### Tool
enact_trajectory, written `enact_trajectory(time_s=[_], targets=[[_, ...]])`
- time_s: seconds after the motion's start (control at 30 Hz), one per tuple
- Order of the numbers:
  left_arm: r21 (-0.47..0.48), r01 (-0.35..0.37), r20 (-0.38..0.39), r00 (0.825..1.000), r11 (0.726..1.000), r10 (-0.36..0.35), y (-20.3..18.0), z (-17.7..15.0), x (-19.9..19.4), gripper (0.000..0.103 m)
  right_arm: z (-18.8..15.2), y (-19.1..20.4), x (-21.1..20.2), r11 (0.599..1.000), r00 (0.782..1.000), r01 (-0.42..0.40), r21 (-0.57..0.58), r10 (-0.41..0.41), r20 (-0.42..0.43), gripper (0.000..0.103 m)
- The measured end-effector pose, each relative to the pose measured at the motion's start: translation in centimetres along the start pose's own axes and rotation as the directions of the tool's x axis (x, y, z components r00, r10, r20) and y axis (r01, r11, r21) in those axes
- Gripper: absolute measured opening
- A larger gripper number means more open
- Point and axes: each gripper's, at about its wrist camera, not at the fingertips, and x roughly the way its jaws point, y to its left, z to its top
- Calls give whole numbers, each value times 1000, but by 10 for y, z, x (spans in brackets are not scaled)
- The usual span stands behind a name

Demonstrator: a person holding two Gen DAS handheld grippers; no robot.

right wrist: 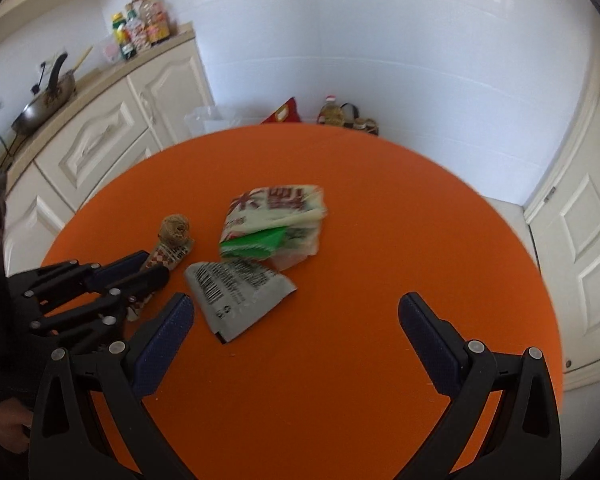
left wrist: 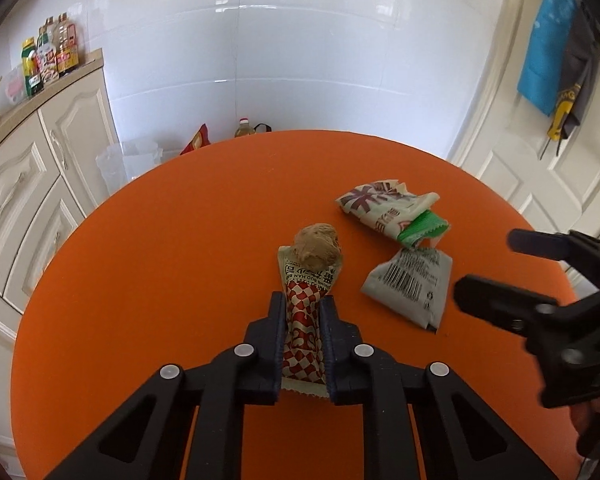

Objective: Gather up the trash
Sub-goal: 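Grasp the red-checkered wrapper with the left gripper while the right gripper grasps the white barcode packet, then carry the checkered wrapper and barcode packet to the blue bucket and release both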

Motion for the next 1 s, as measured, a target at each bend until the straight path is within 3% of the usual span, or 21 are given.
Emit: enact_trajectory(time_s=[0.2, 0.27, 0.33, 0.37, 0.43, 0.53, 0.63, 0.83, 0.9, 1.0], targets=[[-49, -4, -3, 1000, 999, 4, 10, 3, 6, 10, 5, 12, 19, 1000, 1000, -22, 7, 23, -13, 100], [-82, 42, -10, 999, 996, -43, 17, -2, 1, 10, 5, 18, 25, 1000, 1000, -21, 6, 21, -15, 93], [-161, 150, -20, 988, 976, -155, 24, 1, 3, 10, 4, 26, 31, 1000, 1000, 9, -18, -10, -20, 86], [-156, 134, -21, 990, 979, -139, 23, 5, 5, 9, 4, 29, 32, 999, 1000, 21, -31, -22, -16, 84], [-105, 65, -19, 998, 992, -67, 14, 13, 13, 9, 2, 33, 33, 996, 998, 61, -57, -61, -2, 71], [-134, 106, -34, 993, 985, -112, 10, 18, 26, 9, 0, 34, 31, 996, 999, 50, -78, -50, 8, 59], [-104, 53, -23, 998, 993, -55, 5, 21, 30, 9, -1, 34, 27, 996, 999, 38, -84, -38, 1, 52], [-35, -21, 1, 1000, 999, 21, -13, 18, 32, 9, -11, 31, 14, 998, 1000, -15, -55, 15, 1, 51], [-37, -9, 2, 1000, 999, 9, -13, 16, 33, 9, -16, 30, 8, 999, 1000, -27, -44, 27, 4, 51], [13, -63, 20, 998, 998, 62, -22, 10, 29, 9, -21, 29, 0, 999, 999, -36, -30, 37, 11, 51]])
